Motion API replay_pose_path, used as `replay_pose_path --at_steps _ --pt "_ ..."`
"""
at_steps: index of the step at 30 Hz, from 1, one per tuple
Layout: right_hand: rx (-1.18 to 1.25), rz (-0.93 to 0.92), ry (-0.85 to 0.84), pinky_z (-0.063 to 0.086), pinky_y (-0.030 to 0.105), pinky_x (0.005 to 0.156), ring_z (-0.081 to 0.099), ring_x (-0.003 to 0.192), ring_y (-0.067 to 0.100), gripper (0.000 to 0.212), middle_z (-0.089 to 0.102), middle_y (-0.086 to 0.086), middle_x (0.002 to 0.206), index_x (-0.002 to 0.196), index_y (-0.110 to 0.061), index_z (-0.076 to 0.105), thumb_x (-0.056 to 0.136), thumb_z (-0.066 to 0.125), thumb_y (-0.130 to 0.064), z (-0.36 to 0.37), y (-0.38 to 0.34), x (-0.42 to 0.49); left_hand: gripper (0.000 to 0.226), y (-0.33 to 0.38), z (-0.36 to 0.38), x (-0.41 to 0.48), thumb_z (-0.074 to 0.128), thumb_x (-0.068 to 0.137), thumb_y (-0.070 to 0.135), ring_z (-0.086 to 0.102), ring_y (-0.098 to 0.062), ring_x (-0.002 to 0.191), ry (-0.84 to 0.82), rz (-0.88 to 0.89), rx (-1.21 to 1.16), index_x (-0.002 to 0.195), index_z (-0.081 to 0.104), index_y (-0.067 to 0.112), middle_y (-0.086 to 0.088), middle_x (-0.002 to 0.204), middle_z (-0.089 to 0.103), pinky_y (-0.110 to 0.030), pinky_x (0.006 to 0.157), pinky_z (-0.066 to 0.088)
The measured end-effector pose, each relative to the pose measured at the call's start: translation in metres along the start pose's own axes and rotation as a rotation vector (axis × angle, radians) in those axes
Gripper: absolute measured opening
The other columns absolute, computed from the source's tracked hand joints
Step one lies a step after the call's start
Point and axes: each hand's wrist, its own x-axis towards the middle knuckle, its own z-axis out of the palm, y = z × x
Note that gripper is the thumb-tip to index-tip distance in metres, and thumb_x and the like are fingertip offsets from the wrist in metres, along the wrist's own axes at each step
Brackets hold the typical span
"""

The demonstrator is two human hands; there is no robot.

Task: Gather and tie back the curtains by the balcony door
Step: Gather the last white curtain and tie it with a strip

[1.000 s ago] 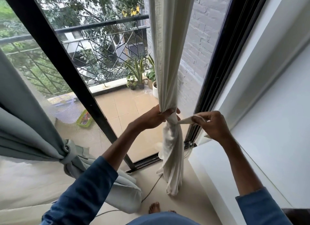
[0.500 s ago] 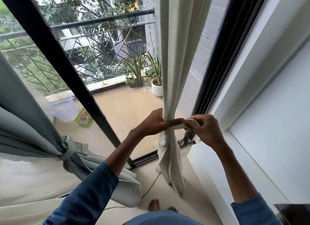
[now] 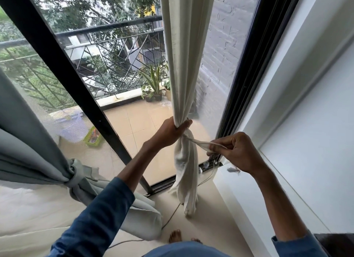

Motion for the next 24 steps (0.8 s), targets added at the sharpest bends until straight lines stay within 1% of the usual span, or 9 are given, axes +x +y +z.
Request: replay_pose_path --at_steps 4,7,9,11,14,17,19,22,24 --pt "0.018 0.015 0.009 0.061 0.051 0.083 0.076 0.082 0.029 0.01 0.08 -0.005 0.082 0.097 -0.02 0.082 0.091 0.075 -0.018 -0.008 0.013 0.004 0.025 0.004 -0.001 -0.005 0.065 0.094 0.042 0.066 -0.01 0.082 -0.023 0.005 -0.025 0.097 0.067 0.017 0.003 0.091 0.07 -0.033 0.074 0.055" --pt "0.028 0.043 0.066 0.06 0.03 0.074 0.076 0.077 0.019 0.012 0.079 -0.005 0.078 0.092 -0.024 0.081 0.092 0.074 -0.014 -0.01 0.024 0.014 0.024 0.005 -0.003 -0.011 0.078 0.084 0.043 0.07 -0.011 0.084 -0.055 0.036 -0.073 0.094 0.072 0.021 0.004 0.09 0.074 -0.038 0.077 0.058" --pt "-0.003 0.072 0.132 0.05 0.014 0.062 0.067 0.059 0.001 0.014 0.075 -0.011 0.067 0.089 -0.02 0.079 0.091 0.073 -0.008 -0.008 0.033 0.024 0.037 0.005 -0.004 -0.016 0.084 0.076 0.047 0.07 -0.021 0.084 -0.06 0.073 -0.09 0.093 0.072 0.017 0.0 0.089 0.073 -0.048 0.075 0.058" --pt "-0.059 0.11 0.194 0.044 0.008 0.057 0.061 0.051 -0.005 0.009 0.071 -0.013 0.061 0.09 -0.014 0.079 0.09 0.073 -0.007 -0.004 0.041 0.035 0.049 0.005 -0.005 -0.021 0.086 0.071 0.051 0.069 -0.032 0.083 -0.077 0.095 -0.121 0.092 0.071 0.009 -0.007 0.088 0.073 -0.055 0.071 0.056" --pt "-0.117 0.137 0.231 0.047 0.008 0.06 0.064 0.061 -0.004 0.006 0.076 -0.001 0.074 0.091 -0.012 0.081 0.088 0.076 -0.012 0.007 0.049 0.051 0.053 0.007 -0.007 -0.03 0.082 0.074 0.052 0.072 -0.032 0.092 -0.145 0.12 -0.128 0.1 0.074 0.008 -0.005 0.095 0.077 -0.054 0.077 0.057" --pt "-0.173 0.164 0.217 0.053 0.021 0.069 0.069 0.071 0.006 0.007 0.077 -0.01 0.078 0.092 -0.017 0.082 0.087 0.077 -0.018 0.024 0.055 0.068 0.047 0.009 -0.01 -0.037 0.075 0.083 0.048 0.071 -0.024 0.1 -0.197 0.133 -0.066 0.112 0.074 0.011 -0.002 0.107 0.076 -0.048 0.086 0.056" --pt "-0.201 0.139 0.213 0.048 0.021 0.068 0.067 0.071 0.005 0.008 0.073 -0.012 0.074 0.088 -0.013 0.082 0.087 0.074 -0.013 0.038 0.052 0.077 0.04 0.009 -0.013 -0.039 0.074 0.088 0.038 0.068 -0.017 0.107 -0.251 0.126 -0.049 0.12 0.071 0.014 0.002 0.115 0.073 -0.044 0.092 0.056" --pt "-0.271 0.13 0.176 0.041 0.023 0.064 0.065 0.07 0.009 0.018 0.069 -0.002 0.066 0.067 -0.006 0.071 0.084 0.07 -0.001 0.053 0.04 0.087 0.038 0.013 -0.014 -0.042 0.072 0.091 0.029 0.063 -0.015 0.114 -0.362 0.155 -0.04 0.128 0.064 0.02 0.004 0.125 0.067 -0.027 0.09 0.054" --pt "-0.314 0.11 0.104 0.049 0.039 0.061 0.069 0.07 0.027 0.014 0.069 0.014 0.067 0.066 0.003 0.064 0.078 0.07 0.005 0.058 0.034 0.092 0.04 0.012 -0.013 -0.042 0.07 0.093 0.032 0.059 -0.016 0.116 -0.407 0.192 0.052 0.131 0.06 0.021 0.004 0.129 0.062 -0.021 0.087 0.05"
